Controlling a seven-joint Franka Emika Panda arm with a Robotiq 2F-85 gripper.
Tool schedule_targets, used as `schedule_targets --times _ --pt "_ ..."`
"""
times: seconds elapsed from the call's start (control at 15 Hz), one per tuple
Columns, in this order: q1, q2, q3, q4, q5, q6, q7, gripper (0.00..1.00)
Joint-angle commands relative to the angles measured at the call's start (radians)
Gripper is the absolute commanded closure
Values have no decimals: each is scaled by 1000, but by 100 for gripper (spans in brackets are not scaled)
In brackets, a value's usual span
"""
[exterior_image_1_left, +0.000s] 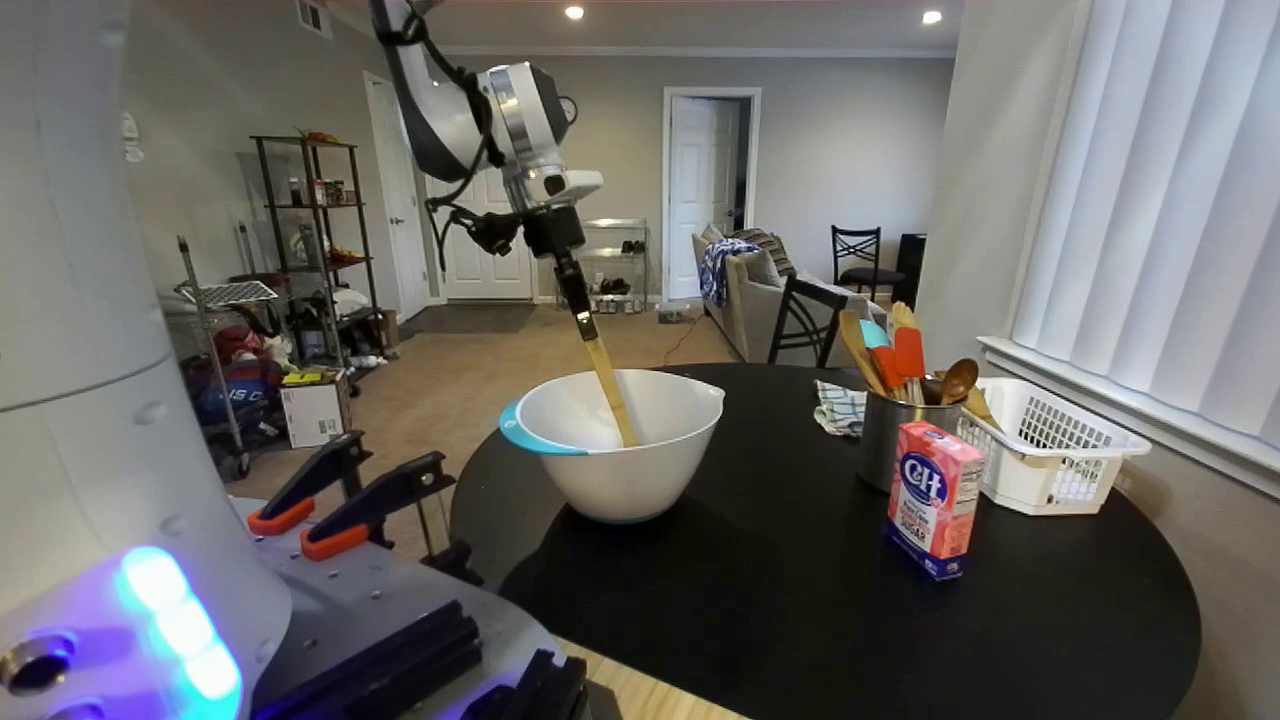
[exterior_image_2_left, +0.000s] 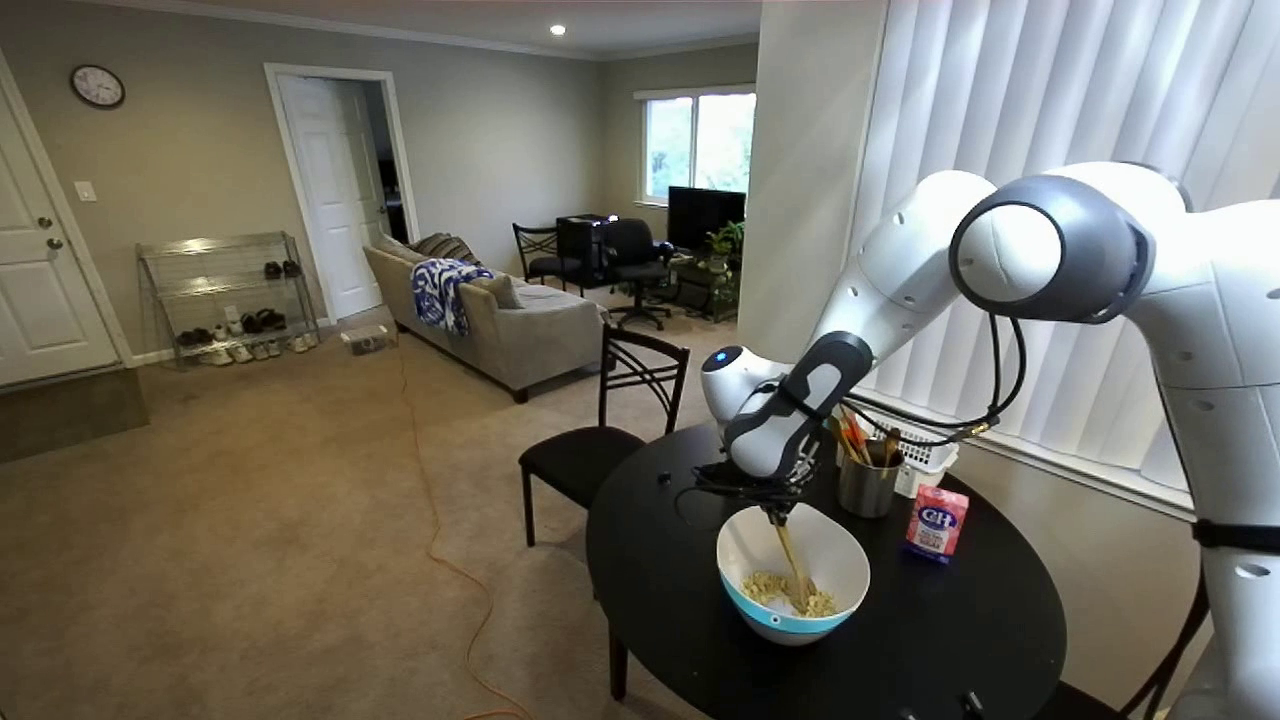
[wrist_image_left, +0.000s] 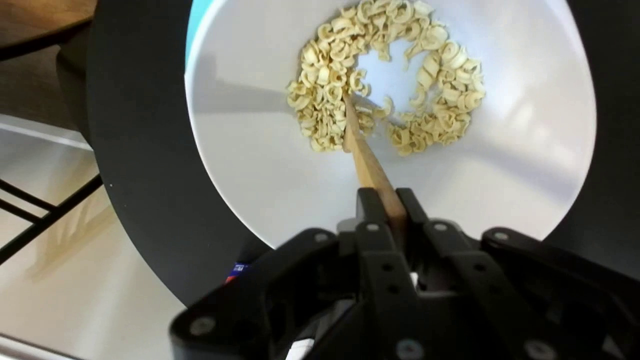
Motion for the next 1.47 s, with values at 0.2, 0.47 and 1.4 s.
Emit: schedule_targets --times 0.2,0.47,1.4 --pt "-73 -64 71 -145 147 108 -71 97" --pt "-68 -106 66 -222 159 185 -58 97" --pt "-57 -150 34 -312 140 272 -56 97"
